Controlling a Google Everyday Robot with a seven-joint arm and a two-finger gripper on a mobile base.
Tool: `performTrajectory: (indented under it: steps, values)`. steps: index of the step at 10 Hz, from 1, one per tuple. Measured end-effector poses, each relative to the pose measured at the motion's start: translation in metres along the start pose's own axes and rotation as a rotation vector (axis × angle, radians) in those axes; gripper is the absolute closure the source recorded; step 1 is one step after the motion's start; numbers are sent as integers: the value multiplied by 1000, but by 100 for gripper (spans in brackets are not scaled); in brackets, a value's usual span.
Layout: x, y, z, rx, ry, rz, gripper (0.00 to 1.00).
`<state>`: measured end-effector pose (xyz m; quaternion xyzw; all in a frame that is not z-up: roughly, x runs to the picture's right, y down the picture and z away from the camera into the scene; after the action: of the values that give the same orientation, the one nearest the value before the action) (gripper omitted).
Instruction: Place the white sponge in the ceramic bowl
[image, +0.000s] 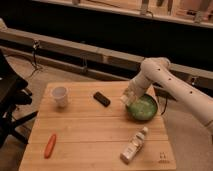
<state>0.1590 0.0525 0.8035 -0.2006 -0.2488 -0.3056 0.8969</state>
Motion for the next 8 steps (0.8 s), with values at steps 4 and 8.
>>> performTrajectory:
  steps: [4, 8]
  values:
    - [8, 3, -2, 3, -5, 12, 86]
    - [19, 6, -1, 7, -8, 28, 86]
